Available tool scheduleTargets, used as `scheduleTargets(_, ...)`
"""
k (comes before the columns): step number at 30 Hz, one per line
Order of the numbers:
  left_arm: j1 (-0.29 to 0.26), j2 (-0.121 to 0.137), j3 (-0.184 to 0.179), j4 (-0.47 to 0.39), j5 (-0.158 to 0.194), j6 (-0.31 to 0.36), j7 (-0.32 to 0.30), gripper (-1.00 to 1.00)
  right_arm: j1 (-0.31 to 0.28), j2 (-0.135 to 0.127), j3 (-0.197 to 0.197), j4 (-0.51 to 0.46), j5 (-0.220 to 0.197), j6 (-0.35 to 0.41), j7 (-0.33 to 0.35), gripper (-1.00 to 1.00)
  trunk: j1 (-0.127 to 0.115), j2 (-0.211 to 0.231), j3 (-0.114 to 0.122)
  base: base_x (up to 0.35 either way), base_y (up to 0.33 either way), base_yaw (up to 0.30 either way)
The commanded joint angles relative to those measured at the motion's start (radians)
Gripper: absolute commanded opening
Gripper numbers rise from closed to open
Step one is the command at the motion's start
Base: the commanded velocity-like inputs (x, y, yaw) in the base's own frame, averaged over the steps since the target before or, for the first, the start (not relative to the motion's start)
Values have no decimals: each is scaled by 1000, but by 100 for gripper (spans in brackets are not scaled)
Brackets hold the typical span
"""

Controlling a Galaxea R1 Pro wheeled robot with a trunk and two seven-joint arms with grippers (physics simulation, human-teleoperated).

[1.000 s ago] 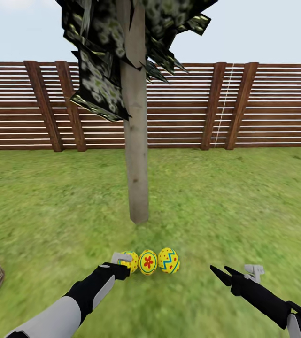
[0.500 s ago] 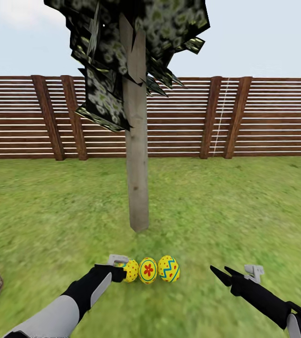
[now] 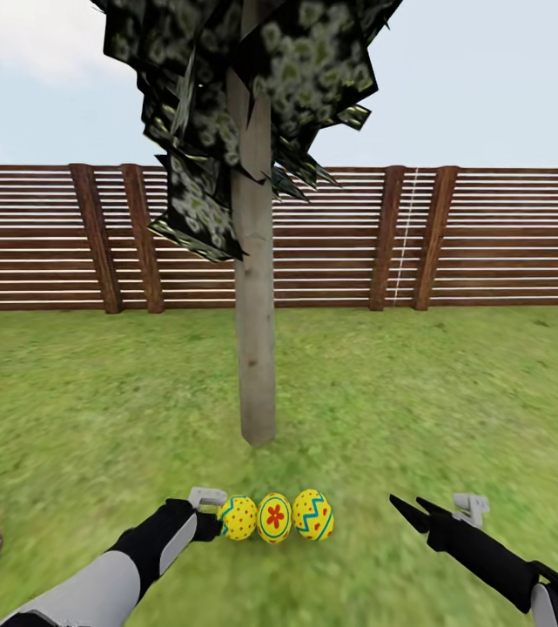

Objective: Take the three Easter eggs out of the wicker basket on the lawn in the garden, then place them on the lawn next to a single tree (choose any tree) so that all three eggs are next to the same tree and none are left in the basket.

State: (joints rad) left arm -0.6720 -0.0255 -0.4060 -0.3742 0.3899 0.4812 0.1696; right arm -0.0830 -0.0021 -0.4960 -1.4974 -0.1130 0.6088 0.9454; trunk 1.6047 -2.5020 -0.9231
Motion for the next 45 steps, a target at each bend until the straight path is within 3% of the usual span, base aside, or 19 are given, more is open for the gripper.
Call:
scheduleTargets(1,-1,1,-7,21,11,4,8,100,-1,0,-1,6,-5,7,1,100,-1,0,3,0,0,0)
scheduleTargets(6,-2,1,-5,55,11,5,7,100,-2,-2,0,29,-4,6,-39,100,-3,1,22,0,0,0)
scheduleTargets(10,0,3,-5,63,11,-1,3,100,-3,-1,9,45,-3,2,-139,100,-5,2,38,0,0,0)
scheduleTargets(18,10,4,-8,74,11,-61,1,100,-2,0,16,85,1,-1,-290,100,-35,58,63,0,0,0)
scheduleTargets(22,13,5,-9,129,10,-136,0,100,5,1,14,97,17,-2,-323,100,-51,86,75,0,0,0)
scheduleTargets(26,20,5,-11,185,8,-231,-1,100,35,5,-1,124,74,-5,-345,100,-66,114,88,0,0,0)
scheduleTargets(34,78,5,-11,198,8,-345,-1,100,42,4,-7,220,110,-21,-381,100,-97,170,113,0,0,0)
scheduleTargets(38,102,5,-11,199,6,-378,-1,100,43,4,-8,269,138,-73,-389,100,-112,198,125,0,0,0)
scheduleTargets(45,166,4,-13,199,5,-477,-1,100,63,-2,-14,408,163,-271,-396,100,-139,247,147,0,0,0)
